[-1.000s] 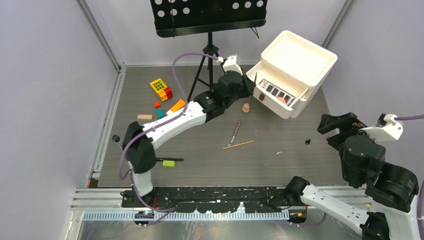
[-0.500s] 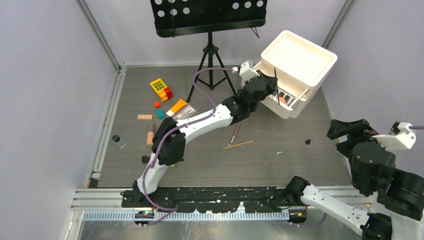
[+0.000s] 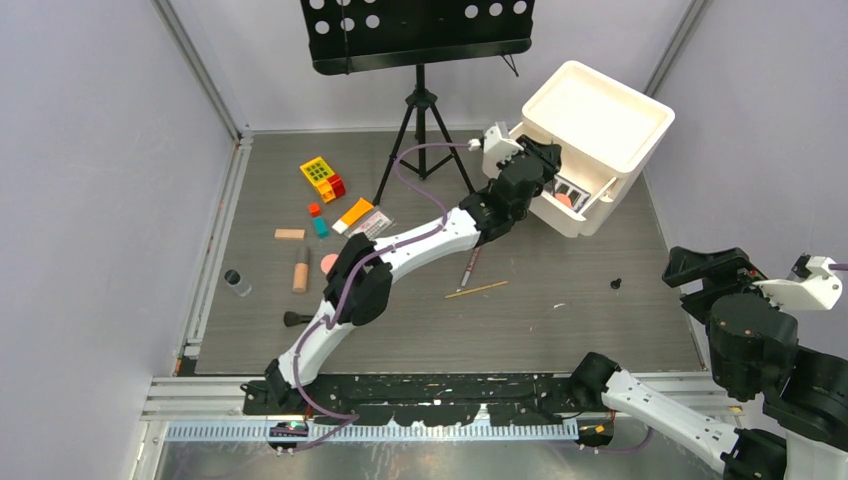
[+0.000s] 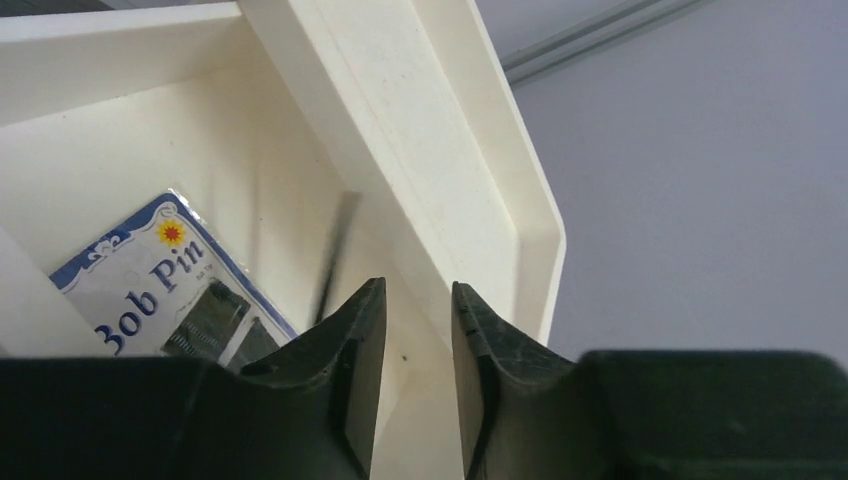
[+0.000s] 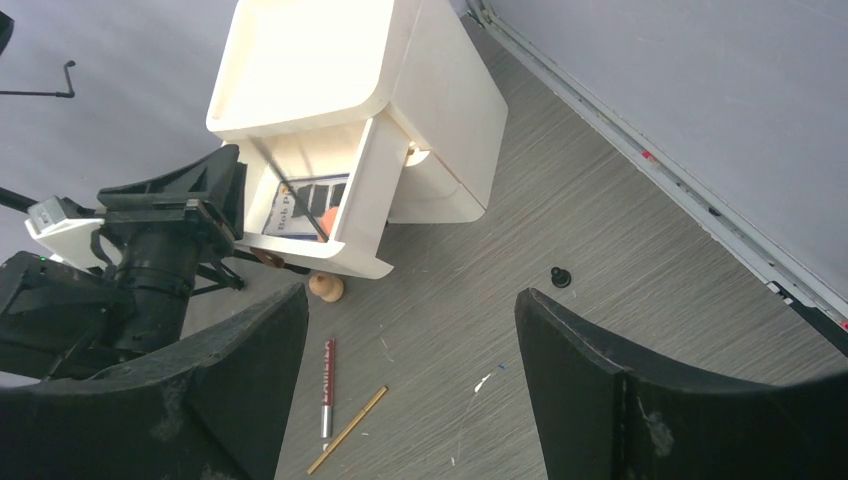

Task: Organize the makeup
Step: Place the makeup tool in the drawer.

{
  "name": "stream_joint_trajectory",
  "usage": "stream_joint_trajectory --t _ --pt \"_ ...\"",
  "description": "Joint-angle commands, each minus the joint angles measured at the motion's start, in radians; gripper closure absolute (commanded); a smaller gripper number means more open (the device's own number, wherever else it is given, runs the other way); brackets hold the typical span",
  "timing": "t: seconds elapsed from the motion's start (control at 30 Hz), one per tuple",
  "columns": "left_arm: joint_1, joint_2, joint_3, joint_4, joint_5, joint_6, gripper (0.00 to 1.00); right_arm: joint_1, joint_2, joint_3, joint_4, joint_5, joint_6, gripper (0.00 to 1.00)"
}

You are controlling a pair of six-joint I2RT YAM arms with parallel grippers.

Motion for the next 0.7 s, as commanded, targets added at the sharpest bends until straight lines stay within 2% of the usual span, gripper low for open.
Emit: stream_joint_trajectory --t 0.0,0.13,0.33,0.5,0.67 --pt "-0.004 0.016 0.061 0.053 -0.03 0.015 0.62 -0.002 -0.021 0.007 -0.008 0.047 0.036 0.2" --pt "-0.004 0.005 0.052 0.059 -0.016 0.036 0.52 0.0 -0.033 -0.002 -0.007 0.048 0.037 0.2" --pt "-0.005 -0.107 -0.075 0.113 0.009 0.122 0.49 0.0 -0.036 -0.01 -0.009 0.048 0.034 0.2" --pt "-0.009 -0.292 -0.253 0.063 0.059 0.321 0.44 0.0 -0.038 -0.031 0.002 0.053 -0.002 0.19" --pt "-0.01 -0.543 -0.496 -0.043 0.11 0.512 0.4 -0.001 -0.062 -0.085 0.105 0.025 -0.105 0.19"
